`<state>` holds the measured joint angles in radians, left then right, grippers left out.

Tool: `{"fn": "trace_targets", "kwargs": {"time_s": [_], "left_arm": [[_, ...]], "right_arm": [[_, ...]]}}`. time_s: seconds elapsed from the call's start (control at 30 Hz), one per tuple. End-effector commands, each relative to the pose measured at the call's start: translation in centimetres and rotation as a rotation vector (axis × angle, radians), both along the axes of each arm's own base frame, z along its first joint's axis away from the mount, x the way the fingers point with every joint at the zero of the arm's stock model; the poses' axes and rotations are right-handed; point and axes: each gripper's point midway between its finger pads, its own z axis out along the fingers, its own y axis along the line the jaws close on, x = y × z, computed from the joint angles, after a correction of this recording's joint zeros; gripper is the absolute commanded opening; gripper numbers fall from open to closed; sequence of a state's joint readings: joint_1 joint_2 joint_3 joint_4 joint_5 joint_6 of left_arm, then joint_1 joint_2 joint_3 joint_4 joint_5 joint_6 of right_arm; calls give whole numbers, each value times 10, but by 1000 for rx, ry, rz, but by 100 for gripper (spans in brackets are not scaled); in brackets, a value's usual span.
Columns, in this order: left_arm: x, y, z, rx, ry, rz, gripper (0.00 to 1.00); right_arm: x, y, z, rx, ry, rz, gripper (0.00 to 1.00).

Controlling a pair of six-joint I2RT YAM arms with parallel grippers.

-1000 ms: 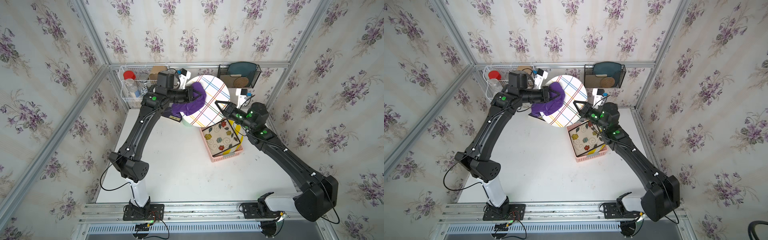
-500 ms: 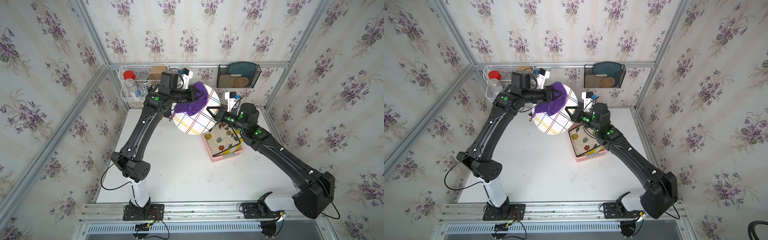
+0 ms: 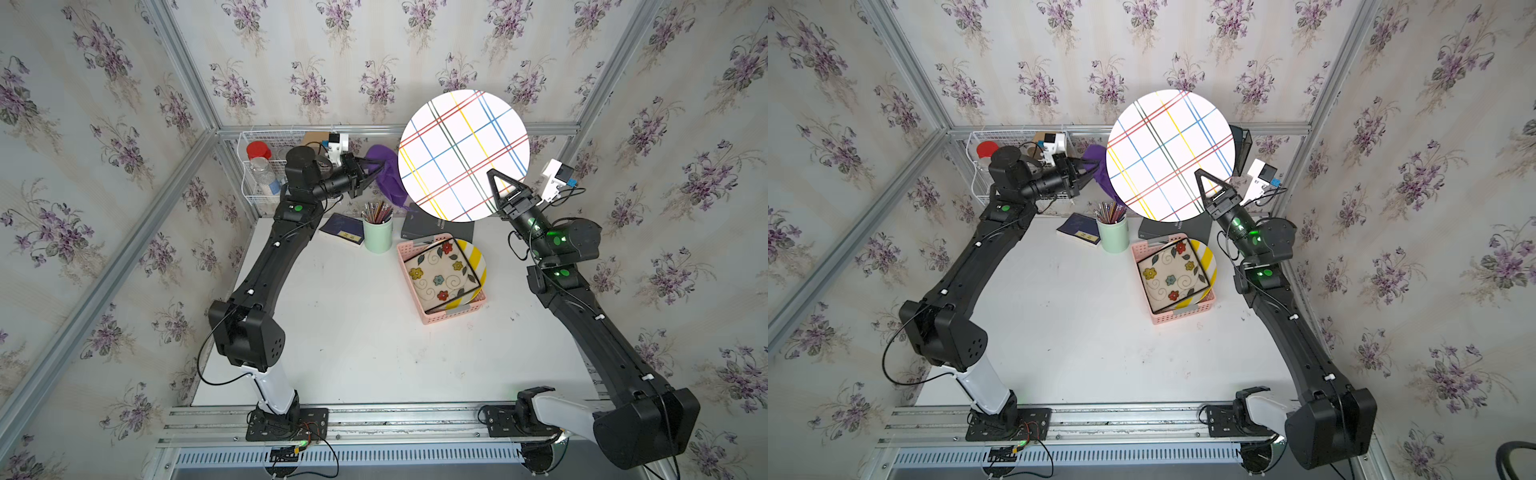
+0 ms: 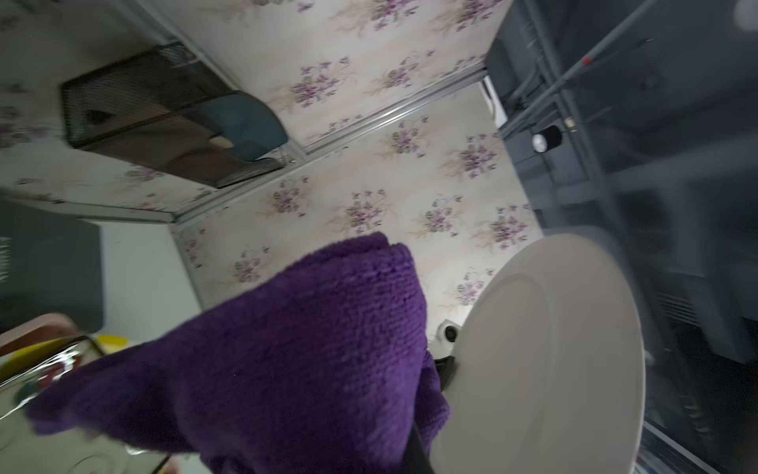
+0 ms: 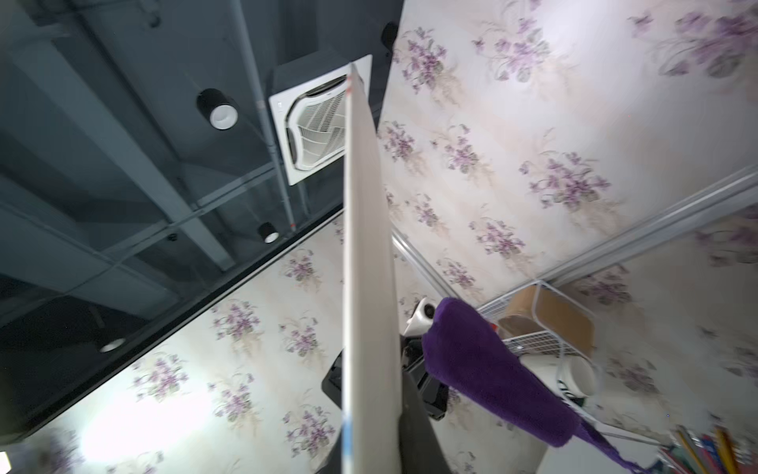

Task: Wipe the wet plate dry
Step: Wipe the plate with towel.

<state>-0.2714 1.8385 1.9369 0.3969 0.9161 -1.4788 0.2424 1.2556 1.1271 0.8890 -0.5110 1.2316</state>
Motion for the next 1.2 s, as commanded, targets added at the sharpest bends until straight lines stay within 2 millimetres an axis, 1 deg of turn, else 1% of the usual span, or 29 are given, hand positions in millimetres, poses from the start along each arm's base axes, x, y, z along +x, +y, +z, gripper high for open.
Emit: {"fn": "trace_targets", "kwargs": {"time_s": [0.0,0.07,0.17,0.23,0.33,0.43,0.47,0.5,0.53,0.57,0.6,0.67,0.7,0.73,0.77,0.8,0.83,0.87,0.9,0.93,0.97,1.0,1.03,1.07,1.1,1.13,1.17], "left_arm": [[-44,9,79,-247,-122,-133,0],[-54,7,96,-278,-154,-156,0],[-69,-2,112,-291,-170,-201,0],[-80,-11,117,-302,-178,-242,0],[-96,-26,120,-310,-182,-308,0],[-120,-42,124,-318,-206,-376,0],[-130,-49,124,-309,-216,-406,0],[-139,-56,122,-295,-225,-438,0],[-148,-63,119,-275,-233,-469,0],[-155,-69,116,-258,-235,-494,0],[-159,-73,111,-247,-233,-510,0],[-162,-72,109,-249,-235,-512,0],[-160,-69,108,-255,-231,-502,0],[-158,-62,110,-267,-233,-486,0],[-156,-56,113,-281,-235,-470,0],[-154,-48,117,-298,-237,-450,0],[-152,-42,122,-316,-235,-435,0],[-150,-36,127,-336,-235,-420,0],[-150,-31,134,-357,-238,-408,0],[-150,-30,137,-365,-241,-404,0],[-151,-31,140,-365,-246,-403,0],[-151,-36,140,-356,-244,-410,0],[-154,-41,139,-348,-243,-422,0],[-154,-48,136,-337,-236,-434,0],[-154,-56,131,-327,-225,-451,0],[-157,-62,128,-319,-218,-471,0],[-157,-67,123,-312,-209,-489,0]], "right_arm": [[-24,8,22,76,-86,111,0],[-20,18,17,47,-65,111,0],[-22,37,14,43,-64,186,0],[-25,50,15,57,-76,240,0],[-22,72,18,52,-84,298,0],[-6,86,22,81,-77,325,0],[1,88,28,91,-91,322,0],[9,87,33,96,-97,303,0],[16,85,44,103,-114,283,0],[30,80,46,104,-114,250,0],[40,71,55,120,-120,216,0],[54,42,70,171,-132,145,0],[56,26,75,200,-141,116,0],[57,9,76,218,-148,83,0],[53,-2,76,225,-151,66,0],[50,-6,72,218,-143,60,0],[43,-3,67,201,-139,68,0],[36,5,60,175,-129,89,0],[24,25,51,146,-115,137,0],[17,42,41,130,-92,172,0],[9,57,35,119,-87,200,0],[5,68,31,112,-84,221,0],[3,75,34,111,-92,232,0],[3,79,39,119,-104,237,0],[8,79,43,134,-109,228,0],[13,73,53,155,-127,207,0],[21,67,60,174,-133,181,0]]}}
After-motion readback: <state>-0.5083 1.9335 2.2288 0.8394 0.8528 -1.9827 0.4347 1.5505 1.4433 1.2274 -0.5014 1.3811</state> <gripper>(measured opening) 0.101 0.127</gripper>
